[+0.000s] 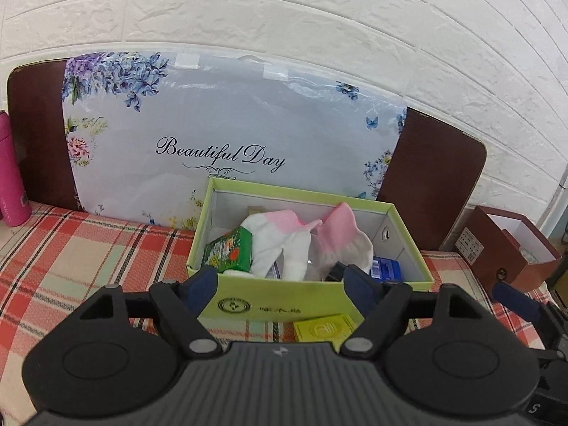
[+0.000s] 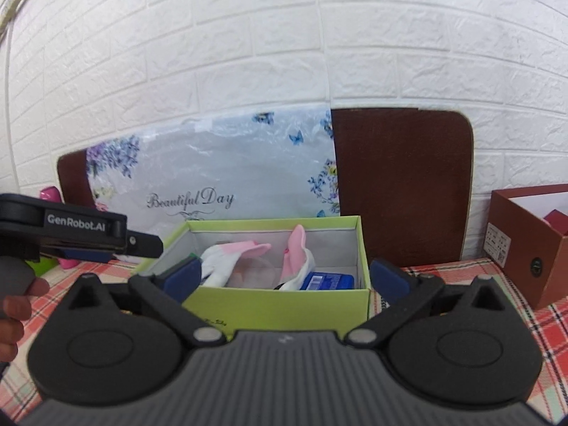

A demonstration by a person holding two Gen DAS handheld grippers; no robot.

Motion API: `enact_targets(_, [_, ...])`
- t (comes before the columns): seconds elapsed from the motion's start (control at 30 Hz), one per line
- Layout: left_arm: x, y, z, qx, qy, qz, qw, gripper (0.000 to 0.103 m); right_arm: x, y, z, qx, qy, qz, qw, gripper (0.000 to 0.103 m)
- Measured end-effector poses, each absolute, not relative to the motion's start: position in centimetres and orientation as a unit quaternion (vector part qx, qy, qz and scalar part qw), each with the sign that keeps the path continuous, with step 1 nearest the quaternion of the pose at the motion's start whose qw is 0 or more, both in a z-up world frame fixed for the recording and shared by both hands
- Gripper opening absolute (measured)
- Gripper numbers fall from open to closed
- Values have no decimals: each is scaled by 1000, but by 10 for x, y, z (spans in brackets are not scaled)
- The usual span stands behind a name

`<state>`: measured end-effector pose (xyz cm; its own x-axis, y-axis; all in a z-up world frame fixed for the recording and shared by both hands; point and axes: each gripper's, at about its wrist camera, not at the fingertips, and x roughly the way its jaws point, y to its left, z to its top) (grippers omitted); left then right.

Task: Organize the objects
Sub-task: 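Move left gripper to the clear plastic tube while right moves to green square box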

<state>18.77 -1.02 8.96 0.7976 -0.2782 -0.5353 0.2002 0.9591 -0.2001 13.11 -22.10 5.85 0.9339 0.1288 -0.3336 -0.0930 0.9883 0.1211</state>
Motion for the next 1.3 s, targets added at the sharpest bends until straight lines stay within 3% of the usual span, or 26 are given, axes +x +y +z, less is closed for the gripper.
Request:
enact_targets(0.27, [118,-18,89,-76,287,-166,940,82,59,-228,77,50,162,64,983,103])
enact_targets(0.6, [72,-3,58,-90,301,-166,935,82,7,-235,50,51,198,68,976,103])
enact_targets(1.13, [63,22,-21,-69,345,-120,928,82,12,-217,-20,65,289,101,950,103])
enact_targets(1.3, [81,15,-34,-72,361,-131,920,74,14,-217,-23,66,293,103,948,103])
